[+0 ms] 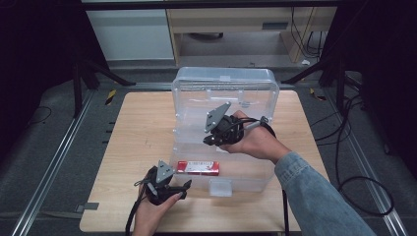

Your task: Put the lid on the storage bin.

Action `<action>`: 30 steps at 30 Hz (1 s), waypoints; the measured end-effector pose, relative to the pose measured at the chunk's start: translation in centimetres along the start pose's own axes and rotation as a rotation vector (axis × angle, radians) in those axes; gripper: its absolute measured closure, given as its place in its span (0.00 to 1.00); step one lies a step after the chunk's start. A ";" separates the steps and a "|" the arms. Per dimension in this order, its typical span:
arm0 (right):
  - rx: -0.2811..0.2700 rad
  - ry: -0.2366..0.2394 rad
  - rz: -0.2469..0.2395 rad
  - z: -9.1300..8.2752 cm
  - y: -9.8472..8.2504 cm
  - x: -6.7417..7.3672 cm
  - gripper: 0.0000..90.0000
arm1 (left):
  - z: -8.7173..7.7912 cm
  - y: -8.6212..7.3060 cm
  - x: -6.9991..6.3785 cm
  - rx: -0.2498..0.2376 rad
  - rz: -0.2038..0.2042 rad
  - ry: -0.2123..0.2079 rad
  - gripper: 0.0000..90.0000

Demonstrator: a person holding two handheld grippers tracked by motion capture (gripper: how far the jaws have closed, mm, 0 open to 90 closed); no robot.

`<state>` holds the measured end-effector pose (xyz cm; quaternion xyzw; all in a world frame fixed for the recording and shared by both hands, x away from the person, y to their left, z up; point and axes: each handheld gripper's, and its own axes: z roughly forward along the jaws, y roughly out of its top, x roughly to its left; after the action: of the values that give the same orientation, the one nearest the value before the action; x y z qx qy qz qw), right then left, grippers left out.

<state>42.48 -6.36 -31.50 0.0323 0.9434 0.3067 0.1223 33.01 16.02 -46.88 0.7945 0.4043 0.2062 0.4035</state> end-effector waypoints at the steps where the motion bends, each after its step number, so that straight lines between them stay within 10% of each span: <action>1: 0.000 0.001 0.002 0.0 0.0 0.0 1.00 | 0.0 0.0 0.0 0.000 0.000 0.000 0.17; 30: -0.013 0.022 0.014 0.3 -0.7 1.2 1.00 | 0.0 0.0 0.0 0.001 -0.008 -0.003 0.18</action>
<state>41.43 -6.54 -32.39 0.0350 0.9423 0.3141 0.1100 32.99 16.08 -46.88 0.7933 0.4070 0.2031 0.4048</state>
